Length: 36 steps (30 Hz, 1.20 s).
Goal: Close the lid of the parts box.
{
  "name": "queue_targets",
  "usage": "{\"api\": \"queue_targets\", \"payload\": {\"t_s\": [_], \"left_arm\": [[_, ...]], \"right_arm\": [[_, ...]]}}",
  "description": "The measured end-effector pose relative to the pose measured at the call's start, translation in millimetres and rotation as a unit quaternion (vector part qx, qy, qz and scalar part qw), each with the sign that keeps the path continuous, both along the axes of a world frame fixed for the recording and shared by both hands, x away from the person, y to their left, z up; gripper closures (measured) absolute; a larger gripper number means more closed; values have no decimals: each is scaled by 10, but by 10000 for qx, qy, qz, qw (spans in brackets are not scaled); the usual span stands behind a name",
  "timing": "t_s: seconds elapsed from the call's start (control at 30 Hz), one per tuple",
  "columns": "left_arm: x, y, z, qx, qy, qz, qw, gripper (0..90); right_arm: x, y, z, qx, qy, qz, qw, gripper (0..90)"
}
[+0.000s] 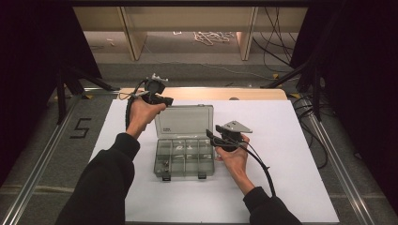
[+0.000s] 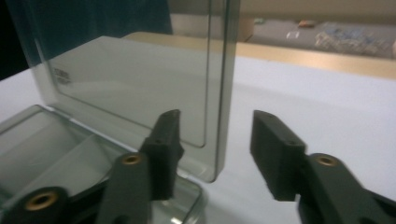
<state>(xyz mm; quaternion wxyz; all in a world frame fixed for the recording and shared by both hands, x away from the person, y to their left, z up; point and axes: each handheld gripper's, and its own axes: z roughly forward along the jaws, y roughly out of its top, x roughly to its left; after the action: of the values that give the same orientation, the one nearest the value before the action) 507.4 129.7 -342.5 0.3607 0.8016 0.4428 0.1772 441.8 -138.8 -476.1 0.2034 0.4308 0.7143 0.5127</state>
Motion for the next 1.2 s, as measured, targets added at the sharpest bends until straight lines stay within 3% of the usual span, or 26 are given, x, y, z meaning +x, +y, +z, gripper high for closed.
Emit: {"api": "queue_targets", "payload": {"t_s": [0.2,0.53,0.6,0.67,0.7,0.73,0.9,1.07,1.2], "left_arm": [[-129,21,45,1,-72,-221,9997,899],[-461,45,33,-41,-209,-557,9982,898],[-540,49,29,-4,-286,-651,9975,898],[-618,51,14,-44,-352,-675,9971,898],[-651,55,6,-52,-377,-700,9968,898],[-685,57,-3,-78,-386,-702,9968,898],[-834,74,-52,-184,-475,-776,9957,899],[-991,74,-139,-281,-541,-871,9943,899],[-1105,69,-225,-353,-577,-972,9930,899]], "right_arm": [[-201,-21,146,-333,-76,301,9990,319],[-520,-117,382,-181,-210,564,9980,264],[-591,-132,419,-241,-207,608,9976,260],[-645,-161,431,-415,-497,654,9958,260],[-690,-185,448,-488,-364,701,9957,258],[-702,-202,441,-460,-476,724,9952,252],[-823,-300,452,-327,-353,758,9960,241],[-931,-418,463,-312,-447,719,9959,214],[-1016,-463,463,-194,-378,718,9965,182]]}}
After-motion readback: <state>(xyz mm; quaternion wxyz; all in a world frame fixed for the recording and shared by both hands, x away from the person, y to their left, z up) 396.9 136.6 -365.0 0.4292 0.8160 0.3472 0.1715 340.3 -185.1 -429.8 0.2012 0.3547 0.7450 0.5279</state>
